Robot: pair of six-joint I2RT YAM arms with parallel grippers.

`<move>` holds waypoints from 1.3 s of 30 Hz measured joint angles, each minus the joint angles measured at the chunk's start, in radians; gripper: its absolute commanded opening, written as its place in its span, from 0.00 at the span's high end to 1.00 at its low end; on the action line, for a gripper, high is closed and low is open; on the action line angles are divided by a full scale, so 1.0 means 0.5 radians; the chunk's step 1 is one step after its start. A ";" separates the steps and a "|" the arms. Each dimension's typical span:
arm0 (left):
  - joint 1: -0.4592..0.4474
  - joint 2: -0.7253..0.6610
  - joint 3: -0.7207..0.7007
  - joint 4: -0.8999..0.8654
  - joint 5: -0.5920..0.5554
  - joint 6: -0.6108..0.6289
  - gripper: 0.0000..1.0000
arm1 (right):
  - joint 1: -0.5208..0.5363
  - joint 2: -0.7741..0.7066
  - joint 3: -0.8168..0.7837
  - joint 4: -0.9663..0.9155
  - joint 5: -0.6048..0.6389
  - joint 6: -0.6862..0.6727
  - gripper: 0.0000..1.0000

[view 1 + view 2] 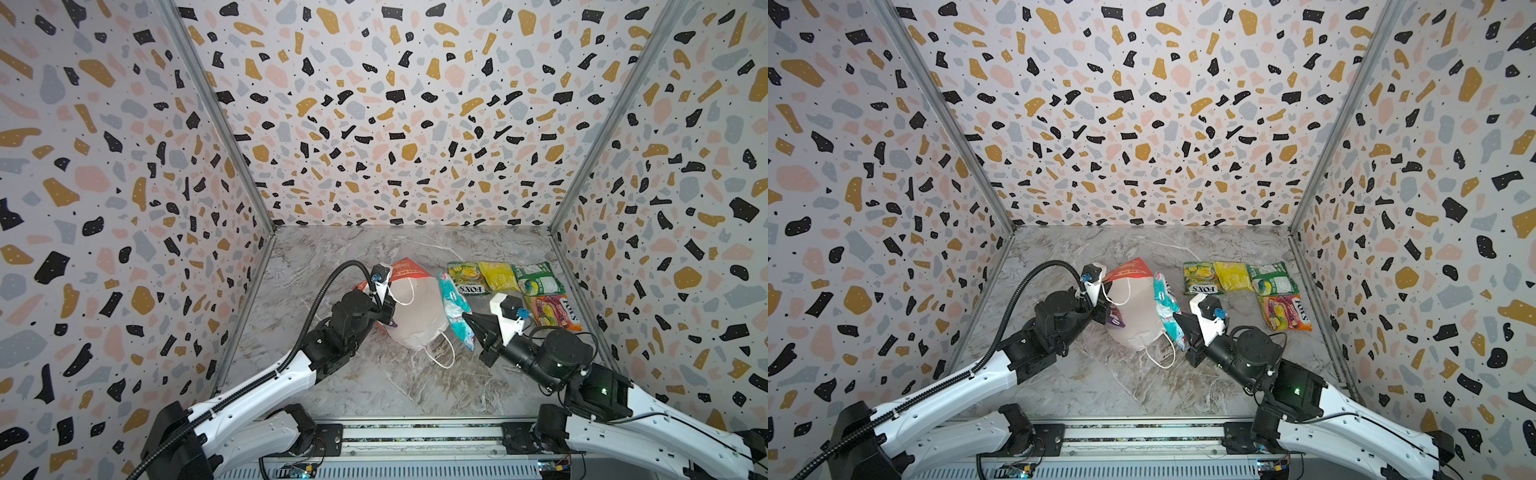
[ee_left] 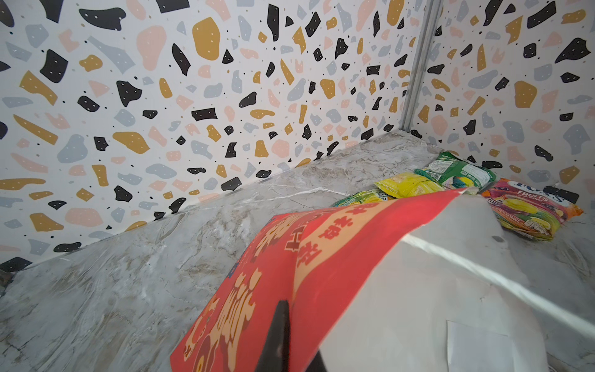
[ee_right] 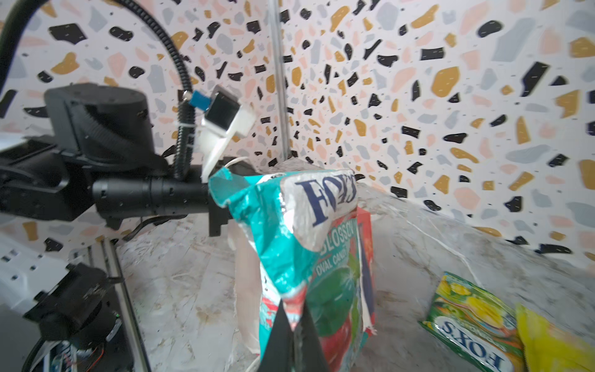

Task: Take the snacks out of the paper bag
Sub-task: Pick up the snack from the paper bag, then place the snack at the middle-right of the table.

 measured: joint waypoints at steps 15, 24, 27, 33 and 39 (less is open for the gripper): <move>0.000 -0.016 0.000 -0.014 0.008 -0.037 1.00 | -1.402 0.868 0.087 -0.252 -0.285 0.356 1.00; 0.000 -0.029 0.000 -0.018 0.014 -0.036 1.00 | -1.407 1.282 0.105 -0.422 -0.106 0.294 1.00; 0.000 -0.021 0.000 -0.015 0.021 -0.036 1.00 | -1.419 1.395 0.134 -0.491 -0.050 0.298 1.00; 0.000 -0.014 0.000 -0.014 0.044 -0.035 1.00 | -1.428 1.614 0.182 -0.528 0.063 0.324 1.00; 0.000 -0.015 0.000 -0.014 0.044 -0.035 1.00 | -1.448 1.695 0.183 -0.526 0.169 0.358 0.98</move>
